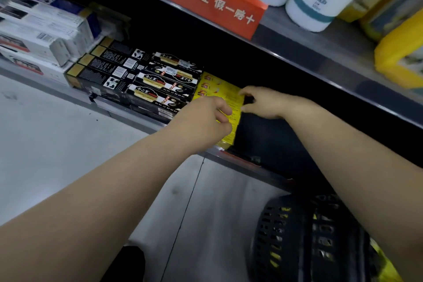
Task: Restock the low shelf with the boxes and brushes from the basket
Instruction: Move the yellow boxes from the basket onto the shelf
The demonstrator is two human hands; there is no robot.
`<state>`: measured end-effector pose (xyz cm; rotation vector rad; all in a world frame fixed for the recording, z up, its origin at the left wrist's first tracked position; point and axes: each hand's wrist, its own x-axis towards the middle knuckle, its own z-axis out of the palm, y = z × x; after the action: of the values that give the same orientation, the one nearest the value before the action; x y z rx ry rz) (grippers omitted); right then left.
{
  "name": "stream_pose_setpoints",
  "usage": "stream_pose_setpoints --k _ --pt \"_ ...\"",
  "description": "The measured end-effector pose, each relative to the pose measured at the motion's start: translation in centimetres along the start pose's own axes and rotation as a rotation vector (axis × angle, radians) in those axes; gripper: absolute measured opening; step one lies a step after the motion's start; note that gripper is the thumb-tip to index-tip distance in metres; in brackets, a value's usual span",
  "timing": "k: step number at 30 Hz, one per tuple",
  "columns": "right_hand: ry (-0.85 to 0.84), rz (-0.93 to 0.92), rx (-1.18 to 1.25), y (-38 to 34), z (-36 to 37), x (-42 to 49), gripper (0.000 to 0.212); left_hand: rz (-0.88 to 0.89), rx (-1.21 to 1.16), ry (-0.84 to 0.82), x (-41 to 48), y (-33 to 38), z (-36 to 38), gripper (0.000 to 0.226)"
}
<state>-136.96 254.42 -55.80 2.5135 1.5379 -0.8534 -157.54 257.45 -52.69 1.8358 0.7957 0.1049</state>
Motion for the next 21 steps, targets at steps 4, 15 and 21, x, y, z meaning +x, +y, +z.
stream_pose_setpoints --k 4,15,21 --pt "0.156 -0.125 0.280 1.1 -2.2 -12.1 0.028 0.139 0.142 -0.008 -1.4 3.4 2.6 0.026" --pt "0.256 0.379 0.470 17.6 6.1 -38.6 0.014 0.830 0.544 -0.334 -10.0 8.4 13.1 0.027" --pt "-0.204 0.636 0.116 24.8 12.4 -42.2 0.056 0.876 0.661 -0.527 -12.2 9.5 18.1 0.032"
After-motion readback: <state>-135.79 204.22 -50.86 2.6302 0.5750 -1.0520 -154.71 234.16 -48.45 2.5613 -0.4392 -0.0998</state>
